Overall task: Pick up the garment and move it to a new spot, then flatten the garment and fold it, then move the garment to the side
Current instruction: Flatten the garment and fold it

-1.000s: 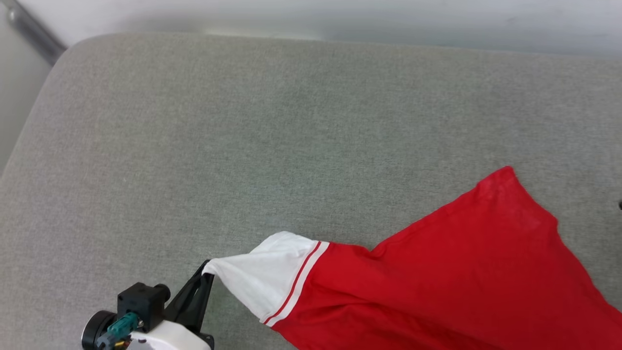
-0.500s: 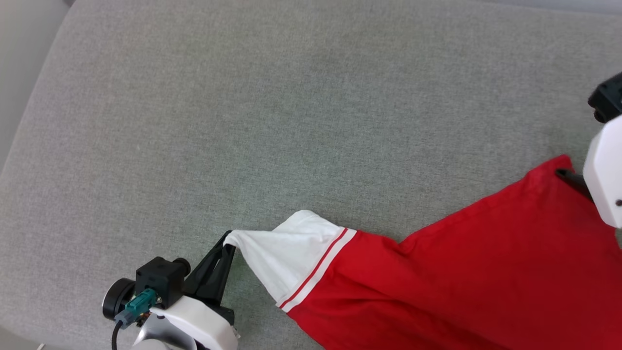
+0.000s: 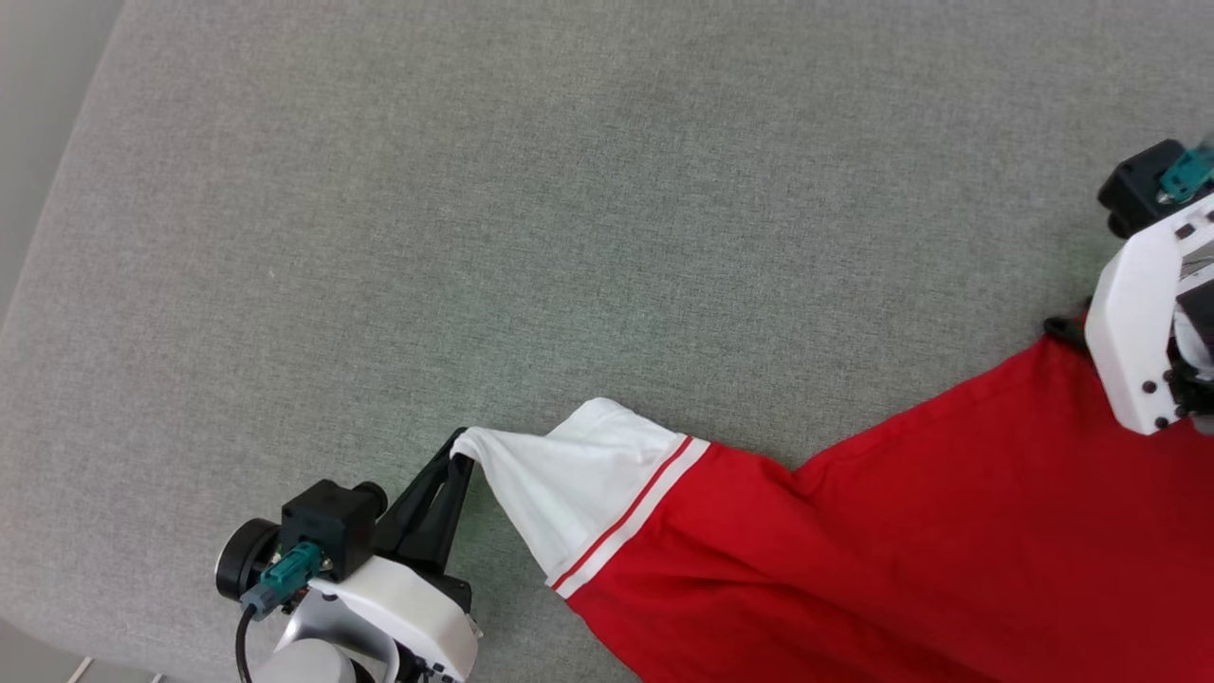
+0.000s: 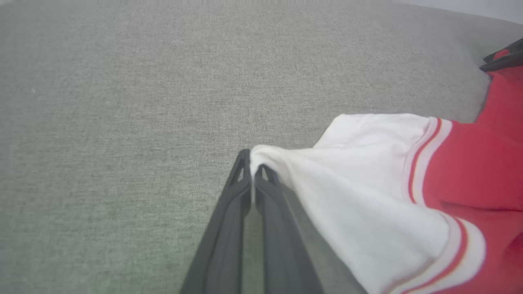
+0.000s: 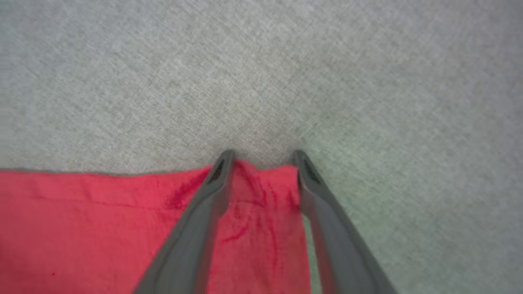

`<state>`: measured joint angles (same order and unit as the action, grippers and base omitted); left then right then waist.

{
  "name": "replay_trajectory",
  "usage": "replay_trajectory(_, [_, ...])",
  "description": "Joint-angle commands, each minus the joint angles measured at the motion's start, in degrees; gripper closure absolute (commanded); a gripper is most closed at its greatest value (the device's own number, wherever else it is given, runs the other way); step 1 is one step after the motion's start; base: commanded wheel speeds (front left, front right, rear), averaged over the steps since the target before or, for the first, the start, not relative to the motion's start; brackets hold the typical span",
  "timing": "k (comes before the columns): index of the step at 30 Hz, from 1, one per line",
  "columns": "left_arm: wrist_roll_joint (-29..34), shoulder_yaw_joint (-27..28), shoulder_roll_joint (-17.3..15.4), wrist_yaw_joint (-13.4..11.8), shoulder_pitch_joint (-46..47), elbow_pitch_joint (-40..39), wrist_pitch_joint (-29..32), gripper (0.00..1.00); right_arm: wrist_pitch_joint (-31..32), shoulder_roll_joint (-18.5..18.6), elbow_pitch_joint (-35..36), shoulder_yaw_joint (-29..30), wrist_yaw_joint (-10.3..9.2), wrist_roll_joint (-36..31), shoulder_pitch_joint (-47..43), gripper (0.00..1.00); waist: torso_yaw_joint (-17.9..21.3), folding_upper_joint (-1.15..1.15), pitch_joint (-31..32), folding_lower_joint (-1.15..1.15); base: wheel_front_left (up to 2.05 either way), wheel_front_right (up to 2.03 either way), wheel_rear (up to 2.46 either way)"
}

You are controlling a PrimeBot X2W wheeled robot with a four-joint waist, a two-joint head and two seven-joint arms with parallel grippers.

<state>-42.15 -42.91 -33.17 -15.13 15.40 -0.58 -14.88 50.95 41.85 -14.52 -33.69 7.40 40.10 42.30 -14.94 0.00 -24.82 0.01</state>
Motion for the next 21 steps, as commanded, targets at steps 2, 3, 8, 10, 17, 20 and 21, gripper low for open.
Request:
replay_trajectory(2, [0.51, 0.31, -0.14, 0.2, 0.61, 0.28, -0.32, 1.0, -1.55, -0.49, -1.22, -2.01, 0.14, 0.72, -0.98, 1.0, 0.95, 0.0, 1.49, -0.01, 0.0, 0.0, 0.0])
replay_trajectory(3, [0.77, 0.37, -0.37, 0.24, 0.8, 0.23, -0.33, 1.0, -2.74, -0.32, -0.81, -2.0, 0.08, 1.1, -0.17, 1.0, 1.26, 0.0, 2.11, -0.01, 0.0, 0.0, 0.0])
replay_trajectory(8, [2.0, 1.47, -1.35, 0.52, 3.66, -0.66, -0.29, 1.0, -9.23, 0.76, 1.43, -1.21, 0.07, 3.48, 1.87, 1.0, 2.46, 0.0, 5.74, -0.01, 0.0, 0.0, 0.0])
replay_trajectory(10, [2.53, 1.92, -1.9, 1.23, 5.79, 0.15, -0.08, 1.0, -11.92, 1.04, 2.02, -0.77, 0.07, 4.16, 2.3, 1.0, 3.16, 0.0, 6.95, -0.01, 0.0, 0.0, 0.0])
replay_trajectory(17, [3.98, 4.03, -1.56, 3.32, 16.52, 0.51, 1.45, 1.0, -21.38, 0.23, 2.95, 1.64, 0.07, 3.73, 5.24, 1.0, 6.13, 0.0, 8.83, -0.01, 0.0, 0.0, 0.0])
replay_trajectory(20, [4.75, 4.7, -1.86, 3.93, 20.52, 0.8, 2.19, 1.0, -23.4, -0.11, 2.91, 2.63, 0.07, 3.04, 6.54, 1.0, 7.03, 0.0, 8.85, -0.01, 0.0, 0.0, 0.0])
replay_trajectory(21, [5.07, 5.07, -1.87, 4.14, 22.49, 0.9, 2.6, 1.0, -24.08, -0.31, 3.04, 2.98, 0.07, 2.82, 7.18, 1.0, 7.44, 0.0, 8.7, -0.01, 0.0, 0.0, 0.0])
